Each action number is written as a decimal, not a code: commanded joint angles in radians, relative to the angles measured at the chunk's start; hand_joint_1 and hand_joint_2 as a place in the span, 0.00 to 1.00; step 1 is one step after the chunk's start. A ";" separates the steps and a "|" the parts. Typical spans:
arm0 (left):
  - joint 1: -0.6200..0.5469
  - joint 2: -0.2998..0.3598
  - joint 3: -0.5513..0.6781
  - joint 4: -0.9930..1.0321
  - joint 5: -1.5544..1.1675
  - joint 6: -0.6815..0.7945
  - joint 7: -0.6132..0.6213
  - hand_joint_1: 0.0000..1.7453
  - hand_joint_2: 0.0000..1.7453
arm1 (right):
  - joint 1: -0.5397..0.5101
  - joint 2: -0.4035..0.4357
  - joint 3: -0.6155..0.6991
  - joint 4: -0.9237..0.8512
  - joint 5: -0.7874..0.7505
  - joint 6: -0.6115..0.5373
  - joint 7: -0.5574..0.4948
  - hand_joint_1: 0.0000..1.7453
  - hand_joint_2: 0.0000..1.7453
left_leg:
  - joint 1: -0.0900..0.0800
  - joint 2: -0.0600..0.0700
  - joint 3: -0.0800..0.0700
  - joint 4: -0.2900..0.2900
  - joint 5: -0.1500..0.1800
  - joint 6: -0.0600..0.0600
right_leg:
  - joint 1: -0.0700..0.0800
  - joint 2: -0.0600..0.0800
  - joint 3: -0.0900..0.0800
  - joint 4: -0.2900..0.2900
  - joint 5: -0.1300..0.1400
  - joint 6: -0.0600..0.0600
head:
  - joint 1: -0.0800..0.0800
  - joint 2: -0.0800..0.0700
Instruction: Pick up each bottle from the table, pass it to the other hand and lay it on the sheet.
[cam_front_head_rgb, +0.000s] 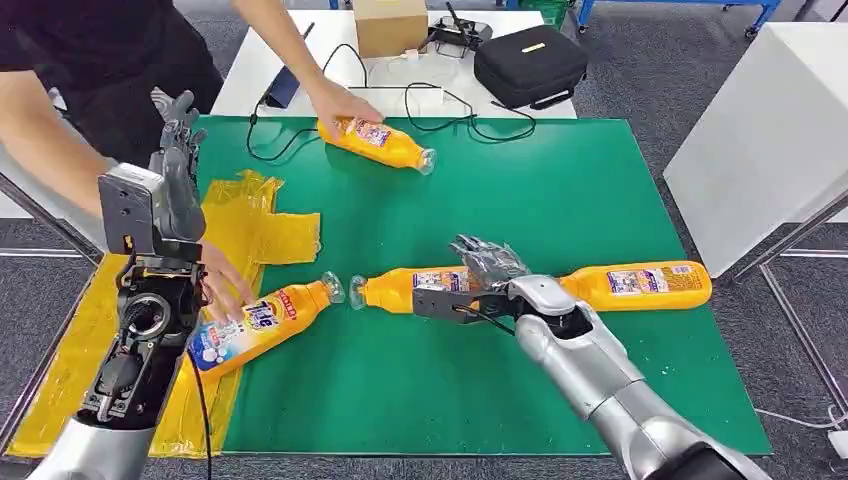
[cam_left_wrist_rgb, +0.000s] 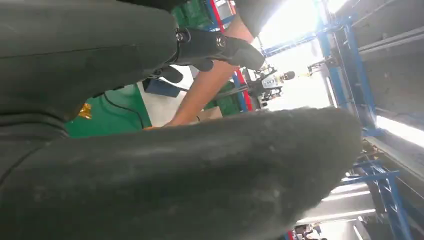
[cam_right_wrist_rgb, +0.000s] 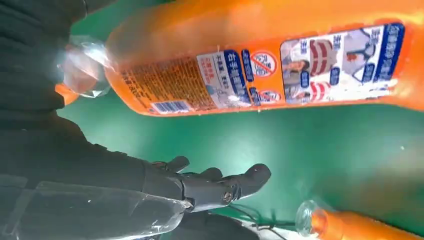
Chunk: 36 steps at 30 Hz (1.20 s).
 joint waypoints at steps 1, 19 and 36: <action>-0.029 0.015 -0.026 0.080 0.016 0.014 -0.026 0.00 0.00 | -0.108 0.043 0.079 0.212 -0.001 0.005 -0.024 0.00 1.00 | -0.001 0.003 0.005 -0.001 -0.001 0.002 | 0.000 0.000 0.004 0.000 0.000 -0.004 | 0.000 0.000; -0.033 0.032 -0.077 0.094 0.109 0.040 -0.052 0.00 0.00 | -0.039 0.099 0.226 0.529 0.032 -0.012 -0.044 0.00 1.00 | 0.000 -0.002 0.008 -0.003 0.000 0.002 | 0.001 -0.005 0.009 -0.004 -0.001 -0.004 | 0.000 0.000; -0.021 0.044 -0.085 0.137 0.244 -0.012 -0.017 0.00 0.00 | 0.002 0.068 0.175 0.476 -0.019 -0.014 -0.021 1.00 1.00 | 0.000 0.000 0.021 -0.007 0.003 -0.001 | 0.002 -0.002 0.017 -0.008 0.005 -0.007 | 0.000 0.000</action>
